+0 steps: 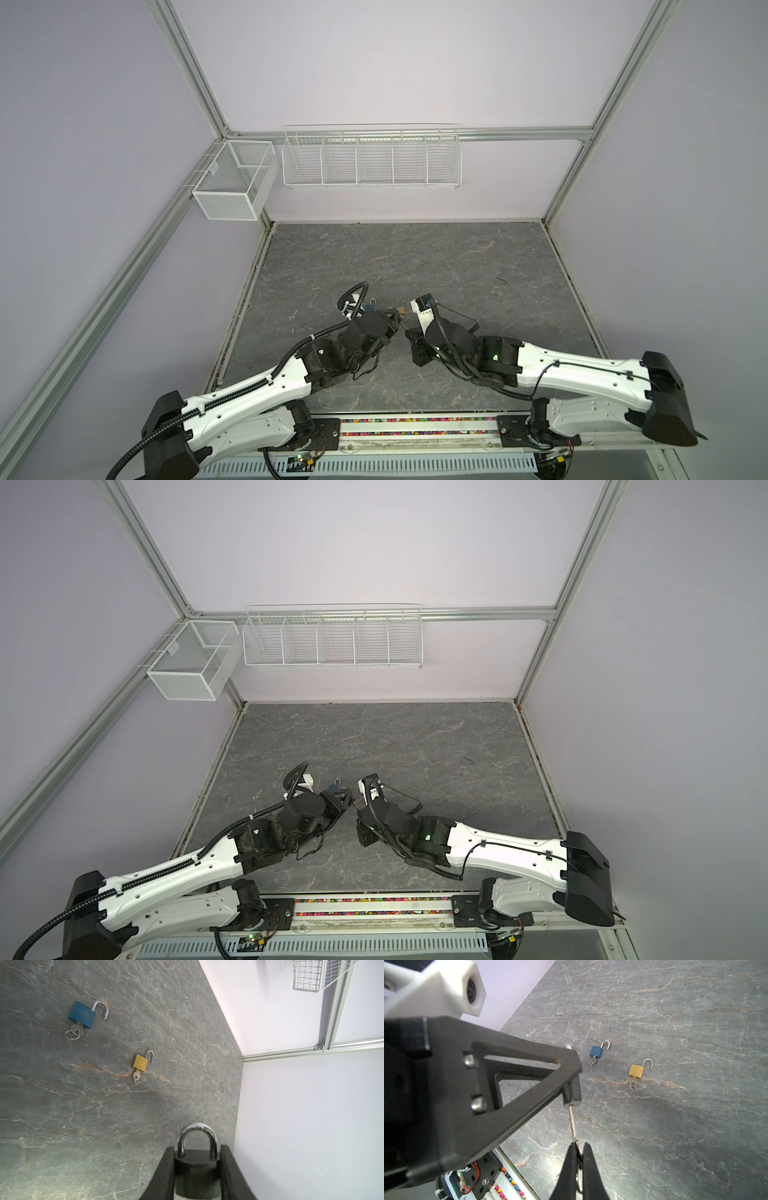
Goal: Unlock with the key
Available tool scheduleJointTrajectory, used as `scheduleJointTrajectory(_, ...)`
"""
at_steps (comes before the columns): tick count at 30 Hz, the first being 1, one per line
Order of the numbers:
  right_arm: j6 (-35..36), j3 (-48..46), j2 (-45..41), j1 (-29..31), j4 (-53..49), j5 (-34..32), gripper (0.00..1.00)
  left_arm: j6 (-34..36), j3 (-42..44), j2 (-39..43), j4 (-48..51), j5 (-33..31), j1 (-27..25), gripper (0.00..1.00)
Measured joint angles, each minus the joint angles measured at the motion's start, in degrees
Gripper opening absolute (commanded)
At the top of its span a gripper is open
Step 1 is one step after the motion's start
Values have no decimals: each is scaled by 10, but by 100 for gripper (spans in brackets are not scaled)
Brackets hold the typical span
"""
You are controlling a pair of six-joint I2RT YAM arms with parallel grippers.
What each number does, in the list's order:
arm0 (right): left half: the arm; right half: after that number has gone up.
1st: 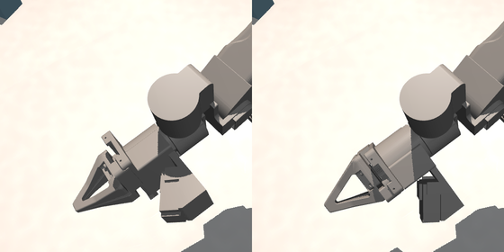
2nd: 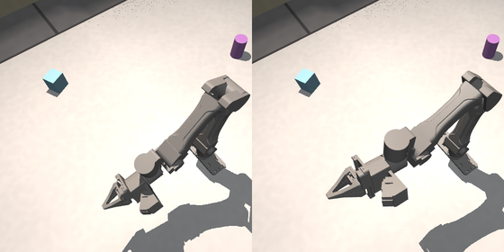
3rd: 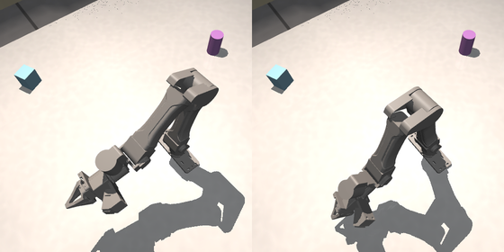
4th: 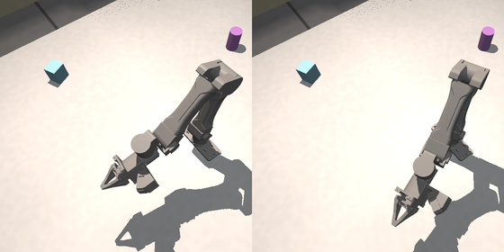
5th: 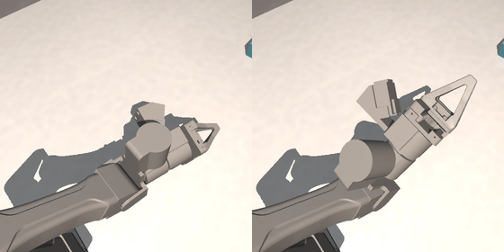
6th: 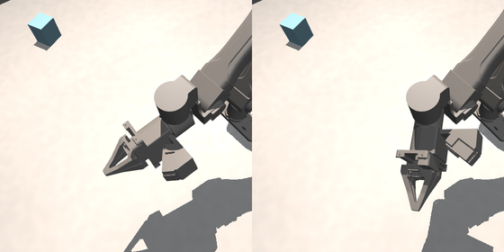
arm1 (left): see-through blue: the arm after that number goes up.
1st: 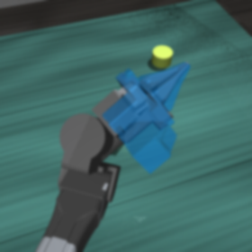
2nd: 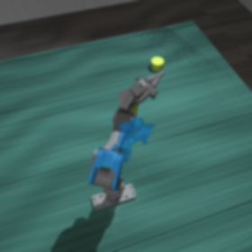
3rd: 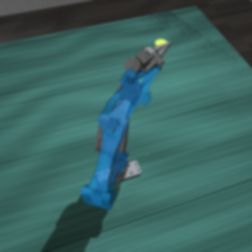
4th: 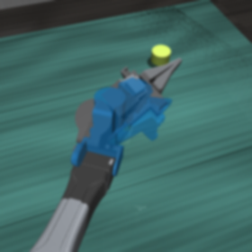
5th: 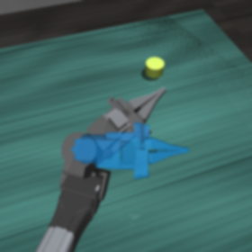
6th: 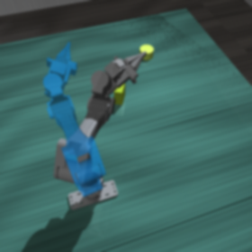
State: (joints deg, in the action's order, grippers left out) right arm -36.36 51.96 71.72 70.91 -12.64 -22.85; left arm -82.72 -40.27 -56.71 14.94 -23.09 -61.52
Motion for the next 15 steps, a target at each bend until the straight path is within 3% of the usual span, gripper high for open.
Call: scheduleJointTrajectory(15, -3, 14, 14, 0, -23, -16, 6, -13, -1, -3, 13, -5, 0, 0)
